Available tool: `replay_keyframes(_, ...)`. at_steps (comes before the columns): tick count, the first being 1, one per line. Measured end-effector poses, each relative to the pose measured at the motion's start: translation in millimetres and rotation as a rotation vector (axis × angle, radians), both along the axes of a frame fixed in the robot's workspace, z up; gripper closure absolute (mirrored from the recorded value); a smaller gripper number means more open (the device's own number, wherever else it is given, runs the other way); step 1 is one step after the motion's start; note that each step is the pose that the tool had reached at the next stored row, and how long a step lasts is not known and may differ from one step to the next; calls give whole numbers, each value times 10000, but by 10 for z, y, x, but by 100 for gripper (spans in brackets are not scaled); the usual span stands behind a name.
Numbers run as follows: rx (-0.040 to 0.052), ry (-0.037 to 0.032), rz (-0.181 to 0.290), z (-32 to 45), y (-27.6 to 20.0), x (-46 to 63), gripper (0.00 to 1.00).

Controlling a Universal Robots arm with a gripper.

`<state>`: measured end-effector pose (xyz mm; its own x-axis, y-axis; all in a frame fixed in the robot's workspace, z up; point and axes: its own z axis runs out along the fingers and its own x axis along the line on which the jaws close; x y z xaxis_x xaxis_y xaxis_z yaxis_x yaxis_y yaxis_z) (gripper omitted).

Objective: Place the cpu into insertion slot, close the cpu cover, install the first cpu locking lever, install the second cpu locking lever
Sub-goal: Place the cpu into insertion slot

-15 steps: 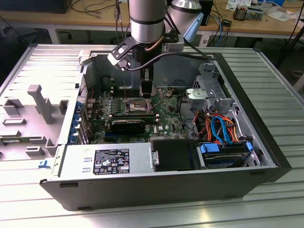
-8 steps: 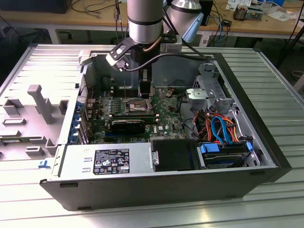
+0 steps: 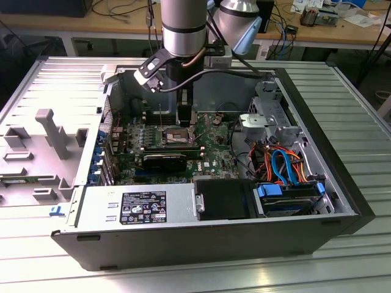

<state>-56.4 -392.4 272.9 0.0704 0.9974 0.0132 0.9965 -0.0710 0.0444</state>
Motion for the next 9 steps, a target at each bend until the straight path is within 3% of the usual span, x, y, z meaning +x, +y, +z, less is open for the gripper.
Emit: replay_keyframes(9, -1, 0, -1, -31, 0, -19, 45)
